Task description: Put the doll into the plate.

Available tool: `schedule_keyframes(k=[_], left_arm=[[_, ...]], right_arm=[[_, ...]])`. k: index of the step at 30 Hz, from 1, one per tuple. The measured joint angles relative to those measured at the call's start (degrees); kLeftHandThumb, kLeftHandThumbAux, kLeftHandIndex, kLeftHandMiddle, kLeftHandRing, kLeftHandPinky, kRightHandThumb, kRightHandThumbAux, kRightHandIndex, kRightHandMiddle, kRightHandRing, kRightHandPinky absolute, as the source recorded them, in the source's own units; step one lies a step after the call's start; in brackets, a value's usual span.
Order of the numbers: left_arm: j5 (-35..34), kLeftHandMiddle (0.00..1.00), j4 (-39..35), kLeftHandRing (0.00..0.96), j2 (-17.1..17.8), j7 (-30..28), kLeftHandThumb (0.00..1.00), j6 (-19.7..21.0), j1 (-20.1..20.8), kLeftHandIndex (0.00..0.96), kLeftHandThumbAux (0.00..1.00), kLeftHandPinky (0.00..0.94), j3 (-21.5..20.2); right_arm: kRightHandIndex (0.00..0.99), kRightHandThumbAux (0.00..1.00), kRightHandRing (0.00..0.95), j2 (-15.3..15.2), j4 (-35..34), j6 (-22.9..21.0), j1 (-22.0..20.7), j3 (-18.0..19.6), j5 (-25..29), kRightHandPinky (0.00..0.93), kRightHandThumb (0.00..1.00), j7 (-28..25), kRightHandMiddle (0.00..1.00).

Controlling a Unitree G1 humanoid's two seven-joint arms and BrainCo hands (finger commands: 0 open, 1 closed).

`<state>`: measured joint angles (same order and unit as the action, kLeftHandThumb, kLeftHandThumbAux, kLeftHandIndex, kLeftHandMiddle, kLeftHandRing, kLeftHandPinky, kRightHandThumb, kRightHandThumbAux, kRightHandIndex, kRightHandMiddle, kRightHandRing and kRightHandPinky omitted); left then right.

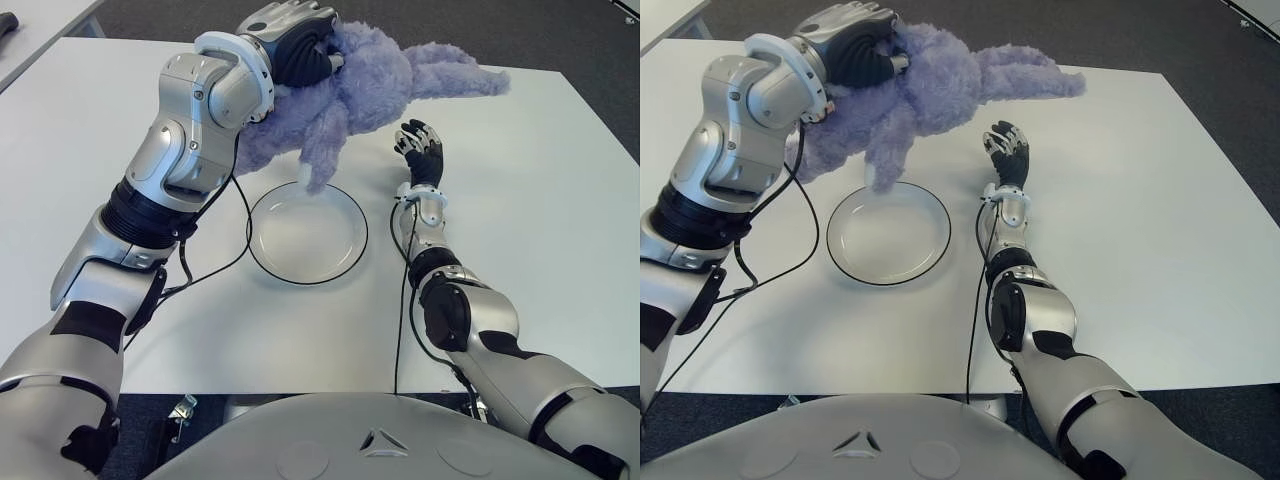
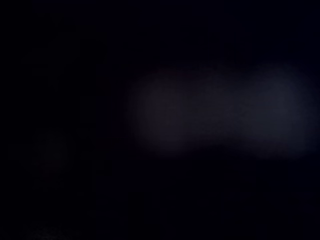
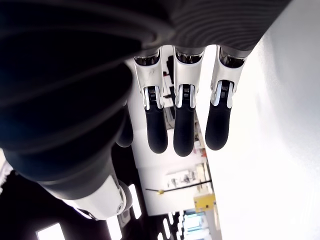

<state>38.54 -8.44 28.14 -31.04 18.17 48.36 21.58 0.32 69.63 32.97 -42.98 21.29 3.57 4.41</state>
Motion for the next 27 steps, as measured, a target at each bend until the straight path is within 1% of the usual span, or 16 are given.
schedule_keyframes(k=[2,3,5,8,12,14,16,19,25,27], left_arm=[[0.4,0.496,-0.8,0.691,-0.3,-0.3,0.965,0.7,0.0,0.707,0.613,0.597,0.1],[0.5,0.484,-1.2,0.696,-0.5,-0.5,0.961,1.2,0.0,0.716,0.617,0.666,0.1],[0.9,0.485,-2.2,0.700,-1.0,-0.6,0.962,1.8,-0.1,0.717,0.617,0.694,0.2],[0.9,0.479,-3.3,0.712,-1.6,-0.8,0.960,2.3,-0.2,0.722,0.619,0.715,0.4],[1.0,0.472,-4.6,0.716,-2.1,-0.8,0.959,2.8,-0.3,0.723,0.622,0.716,1.0],[1.0,0.485,-5.1,0.720,-2.3,-1.0,0.962,3.1,-0.3,0.714,0.617,0.731,1.4],[1.0,0.496,-5.2,0.721,-2.3,-1.6,0.966,3.1,-0.3,0.713,0.613,0.696,1.7],[0.9,0.500,-5.2,0.721,-2.3,-2.3,0.967,3.2,-0.3,0.712,0.612,0.687,2.1],[0.9,0.502,-5.2,0.754,-2.3,-3.2,0.969,3.1,-0.3,0.717,0.612,0.724,2.2],[0.9,0.502,-5.2,0.760,-2.3,-3.3,0.970,3.1,-0.3,0.719,0.612,0.723,2.2]], right_arm=[[0.268,0.834,0.291,0.0,0.0,0.0,0.0,0.0,0.0,0.321,0.326,0.0,0.287],[0.267,0.836,0.286,0.0,0.0,0.0,0.0,0.0,0.0,0.318,0.325,0.0,0.285],[0.268,0.837,0.287,0.0,0.0,0.0,0.0,0.0,0.0,0.321,0.325,0.0,0.285],[0.271,0.839,0.290,0.0,0.0,0.0,0.0,0.0,0.0,0.328,0.327,0.0,0.287],[0.271,0.838,0.291,0.0,0.0,0.0,0.0,0.0,0.0,0.326,0.324,0.0,0.288],[0.269,0.839,0.292,0.0,0.0,0.0,0.0,0.0,0.0,0.327,0.321,0.0,0.290],[0.269,0.840,0.296,0.0,0.0,0.0,0.0,0.0,0.0,0.332,0.317,0.0,0.294],[0.264,0.840,0.297,0.0,0.0,0.0,0.0,0.0,0.0,0.330,0.304,0.0,0.292],[0.268,0.842,0.291,0.1,0.0,0.0,0.0,0.0,-0.1,0.325,0.326,0.2,0.290],[0.271,0.842,0.292,0.1,0.0,0.0,0.0,0.0,-0.1,0.326,0.331,0.2,0.291]])
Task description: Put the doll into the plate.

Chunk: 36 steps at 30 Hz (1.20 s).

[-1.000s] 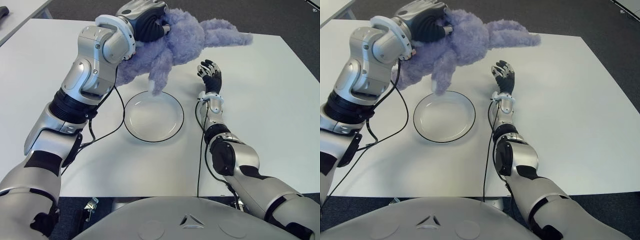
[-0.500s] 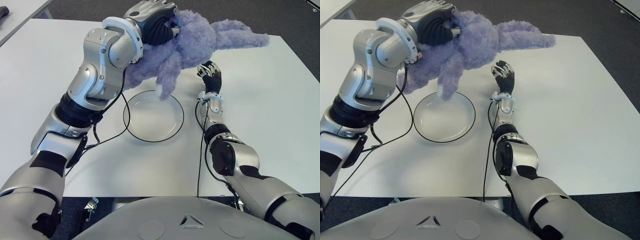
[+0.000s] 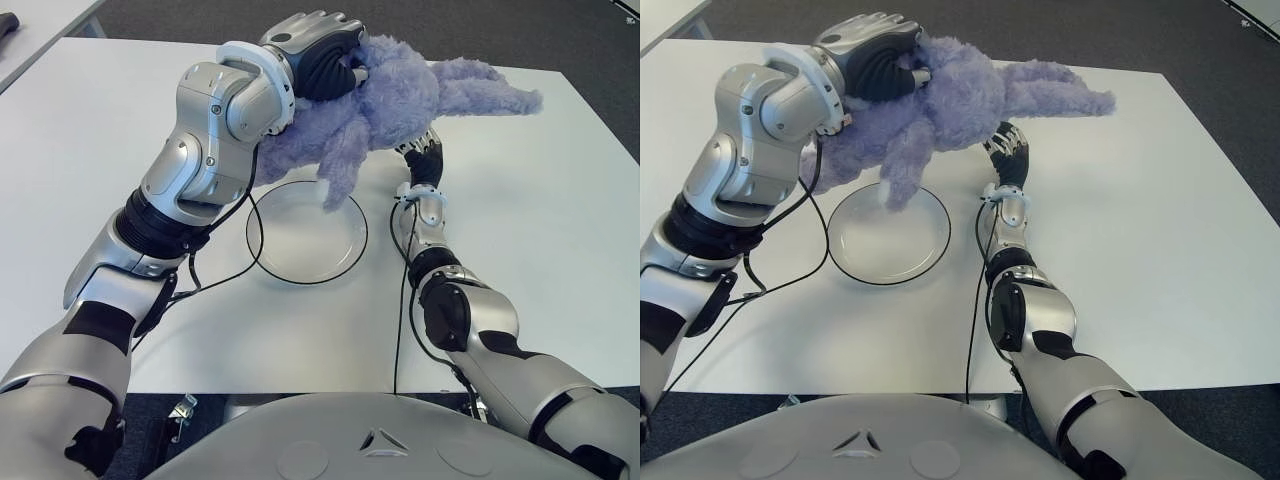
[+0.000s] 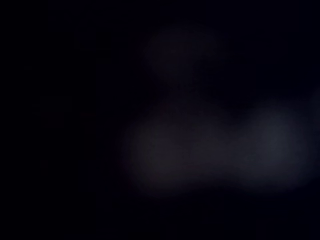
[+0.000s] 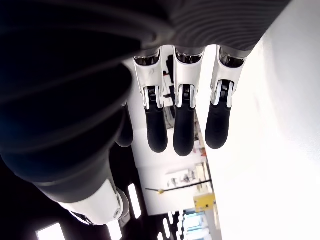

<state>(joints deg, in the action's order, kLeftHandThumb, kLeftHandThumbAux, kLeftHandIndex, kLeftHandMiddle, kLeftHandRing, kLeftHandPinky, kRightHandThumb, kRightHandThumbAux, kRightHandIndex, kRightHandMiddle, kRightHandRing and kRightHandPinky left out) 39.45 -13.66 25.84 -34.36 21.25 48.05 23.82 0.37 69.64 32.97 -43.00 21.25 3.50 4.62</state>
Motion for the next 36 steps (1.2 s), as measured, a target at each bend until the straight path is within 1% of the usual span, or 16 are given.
schedule_keyframes(k=[4,9,12,13,16,21,25,32,33,34,36], left_arm=[[0.0,0.502,0.0,0.767,0.0,-0.6,0.970,0.1,-0.1,0.723,0.612,0.721,0.0],[-0.2,0.501,-0.1,0.797,0.0,-0.7,0.968,-0.1,-0.5,0.737,0.613,0.744,0.0],[-0.6,0.501,-0.1,0.802,0.0,-0.7,0.968,-0.1,-1.1,0.740,0.613,0.751,-0.1],[-0.7,0.501,-0.1,0.807,0.0,-0.7,0.968,-0.2,-1.3,0.741,0.612,0.770,-0.1],[-1.1,0.501,-0.1,0.809,-0.1,-0.7,0.968,-0.2,-2.2,0.740,0.612,0.788,-0.1],[-1.5,0.501,-0.5,0.809,-0.5,-0.7,0.967,-0.1,-3.4,0.737,0.612,0.791,-0.3],[-1.8,0.501,-1.1,0.803,-0.8,-0.7,0.966,-0.1,-4.5,0.740,0.612,0.757,-0.4],[-2.2,0.501,-1.3,0.799,-1.0,-0.5,0.965,-0.5,-5.9,0.742,0.611,0.743,-0.8],[-2.3,0.501,-1.4,0.798,-1.0,-0.4,0.965,-0.6,-6.1,0.744,0.611,0.733,-0.9],[-2.3,0.501,-1.4,0.793,-1.0,-0.3,0.964,-0.7,-6.3,0.747,0.611,0.690,-0.9],[-2.3,0.501,-1.4,0.788,-1.0,-0.3,0.964,-0.9,-6.6,0.747,0.612,0.652,-1.0]], right_arm=[[0.268,0.843,0.290,0.0,0.0,0.0,0.0,0.0,0.0,0.323,0.332,0.0,0.292],[0.256,0.843,0.299,0.0,0.0,0.0,0.0,0.0,0.0,0.337,0.320,-0.1,0.294],[0.252,0.844,0.304,0.0,0.0,0.0,0.0,0.0,0.0,0.344,0.314,-0.1,0.296],[0.251,0.843,0.304,0.0,0.0,0.0,0.0,0.0,0.0,0.337,0.315,-0.1,0.297],[0.255,0.842,0.306,0.0,0.0,0.0,0.0,0.0,0.0,0.339,0.329,-0.2,0.298],[0.253,0.835,0.307,0.0,0.0,0.0,0.0,0.1,0.1,0.341,0.330,-0.4,0.297],[0.252,0.829,0.300,0.0,0.0,0.0,0.0,0.1,0.1,0.330,0.315,-0.5,0.294],[0.259,0.833,0.304,0.0,0.0,0.0,0.0,0.1,0.2,0.339,0.332,-0.7,0.298],[0.257,0.832,0.304,0.0,0.0,0.0,0.0,0.2,0.2,0.338,0.332,-0.7,0.296],[0.252,0.829,0.303,0.0,0.0,0.0,0.0,0.2,0.2,0.337,0.332,-0.8,0.292],[0.249,0.828,0.301,-0.1,0.0,0.0,0.0,0.2,0.2,0.336,0.330,-0.9,0.290]])
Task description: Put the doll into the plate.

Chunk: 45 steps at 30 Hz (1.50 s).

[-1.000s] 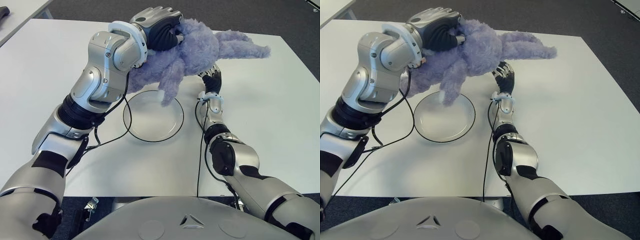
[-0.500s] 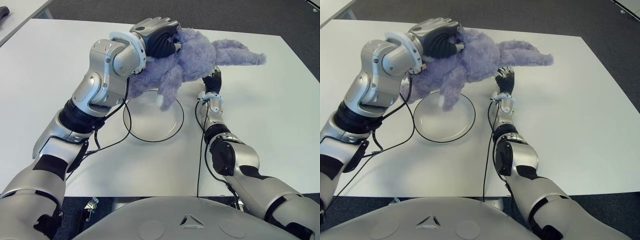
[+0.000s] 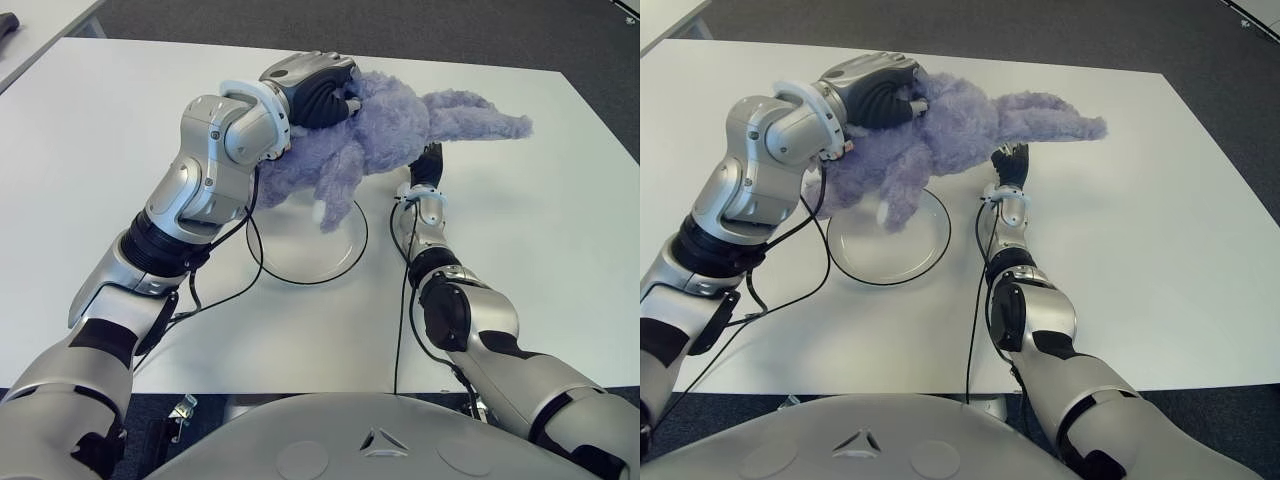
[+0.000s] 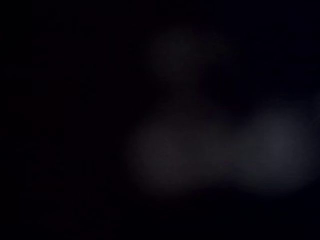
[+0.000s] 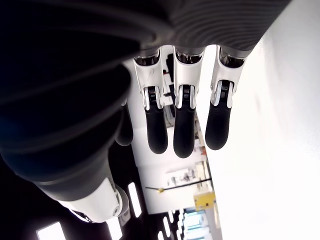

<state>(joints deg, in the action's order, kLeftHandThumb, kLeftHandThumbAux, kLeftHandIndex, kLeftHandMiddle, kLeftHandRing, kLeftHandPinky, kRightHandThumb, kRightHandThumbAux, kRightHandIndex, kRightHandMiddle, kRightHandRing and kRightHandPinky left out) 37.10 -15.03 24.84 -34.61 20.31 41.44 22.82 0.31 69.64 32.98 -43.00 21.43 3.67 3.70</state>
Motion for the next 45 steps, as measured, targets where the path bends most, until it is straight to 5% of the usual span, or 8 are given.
schedule_keyframes(k=[3,6,7,10,18,34,45], left_arm=[[0.0,0.502,0.0,0.780,0.0,0.0,0.965,-0.3,-0.3,0.744,0.611,0.628,-0.1],[0.0,0.502,0.0,0.765,0.0,0.5,0.965,-0.9,-0.7,0.741,0.611,0.554,-0.4],[-0.1,0.502,0.0,0.740,0.0,0.9,0.965,-1.2,-0.9,0.739,0.611,0.454,-0.5],[-0.2,0.502,0.0,0.708,0.0,1.8,0.966,-2.1,-2.1,0.729,0.611,0.410,-1.1],[-0.7,0.503,0.4,0.701,-0.3,2.9,0.966,-2.7,-3.8,0.715,0.611,0.536,-1.8],[-0.4,0.503,0.4,0.683,-1.3,3.8,0.969,-1.6,-5.6,0.714,0.610,0.441,-1.8],[-0.5,0.503,0.8,0.684,-1.6,4.4,0.968,-1.6,-7.6,0.715,0.611,0.514,-1.8]], right_arm=[[0.243,0.829,0.304,0.0,0.0,0.0,0.0,0.0,0.0,0.340,0.326,0.0,0.293],[0.243,0.831,0.304,0.0,0.0,0.0,0.0,0.0,0.0,0.339,0.326,0.0,0.294],[0.244,0.831,0.303,0.0,0.0,0.0,0.0,0.0,0.0,0.337,0.326,0.0,0.293],[0.246,0.830,0.301,0.0,0.0,0.0,0.0,0.0,0.0,0.332,0.322,0.0,0.291],[0.245,0.820,0.302,-0.1,0.0,0.0,0.0,0.0,0.0,0.336,0.312,0.1,0.293],[0.240,0.812,0.321,-0.1,0.0,0.0,0.0,-0.1,0.0,0.346,0.306,0.3,0.307],[0.246,0.799,0.329,-0.2,0.0,0.0,0.0,-0.1,0.0,0.355,0.315,0.3,0.309]])
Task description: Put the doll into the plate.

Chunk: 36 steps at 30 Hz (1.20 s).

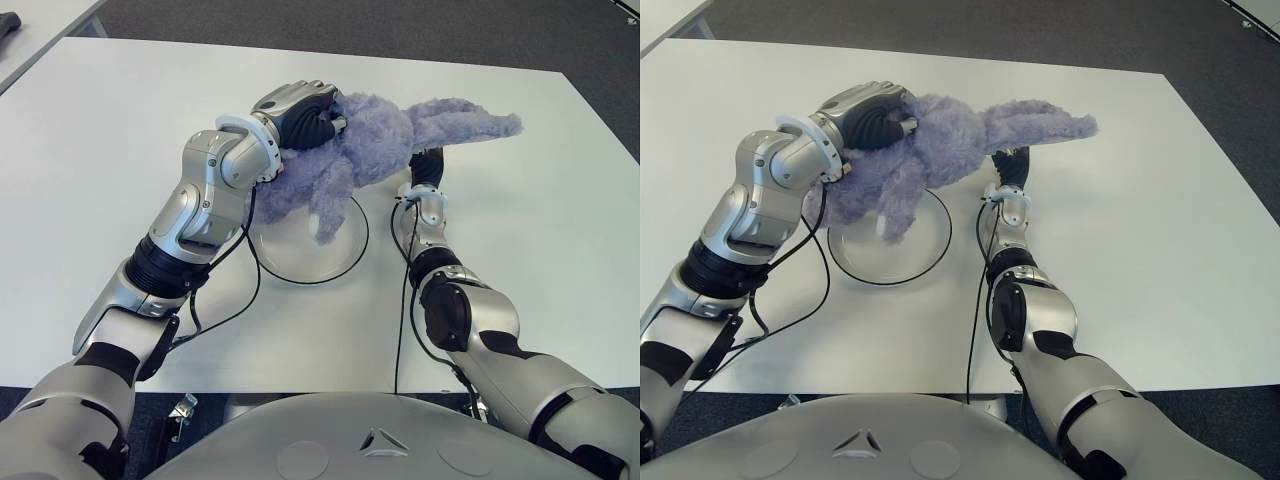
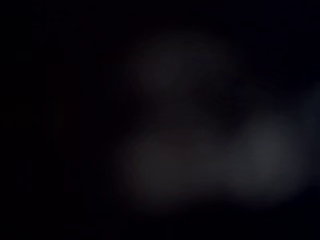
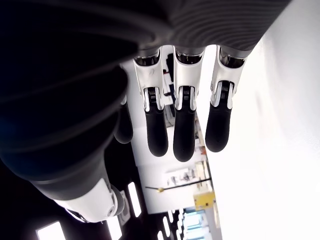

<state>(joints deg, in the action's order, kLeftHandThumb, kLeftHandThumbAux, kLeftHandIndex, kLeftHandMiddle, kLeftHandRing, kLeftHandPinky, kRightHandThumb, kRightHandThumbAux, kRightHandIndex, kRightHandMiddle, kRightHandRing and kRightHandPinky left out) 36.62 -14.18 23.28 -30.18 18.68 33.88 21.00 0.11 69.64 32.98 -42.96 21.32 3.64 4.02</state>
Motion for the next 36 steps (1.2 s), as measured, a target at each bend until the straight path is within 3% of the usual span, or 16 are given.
schedule_keyframes(k=[20,27,28,36], left_arm=[[0.0,0.503,5.7,0.700,-2.0,6.0,0.970,-2.4,-3.9,0.727,0.609,0.465,0.2],[0.1,0.502,8.6,0.721,-2.8,7.6,0.967,-3.3,-3.9,0.716,0.610,0.569,0.3],[0.1,0.502,9.2,0.732,-2.8,7.9,0.966,-3.5,-4.0,0.714,0.610,0.625,0.4],[0.5,0.502,14.0,0.766,-3.1,11.7,0.964,-5.8,-4.2,0.737,0.611,0.707,0.6]], right_arm=[[0.241,0.807,0.310,-0.1,0.0,0.0,0.1,0.0,0.0,0.342,0.252,-0.2,0.305],[0.242,0.797,0.301,-0.1,0.0,0.0,0.1,0.0,0.0,0.328,0.265,-0.1,0.294],[0.245,0.796,0.295,-0.1,0.0,0.0,0.1,0.0,0.0,0.324,0.268,-0.1,0.290],[0.252,0.801,0.290,-0.1,0.0,0.0,0.1,0.0,0.0,0.328,0.301,-0.1,0.284]])
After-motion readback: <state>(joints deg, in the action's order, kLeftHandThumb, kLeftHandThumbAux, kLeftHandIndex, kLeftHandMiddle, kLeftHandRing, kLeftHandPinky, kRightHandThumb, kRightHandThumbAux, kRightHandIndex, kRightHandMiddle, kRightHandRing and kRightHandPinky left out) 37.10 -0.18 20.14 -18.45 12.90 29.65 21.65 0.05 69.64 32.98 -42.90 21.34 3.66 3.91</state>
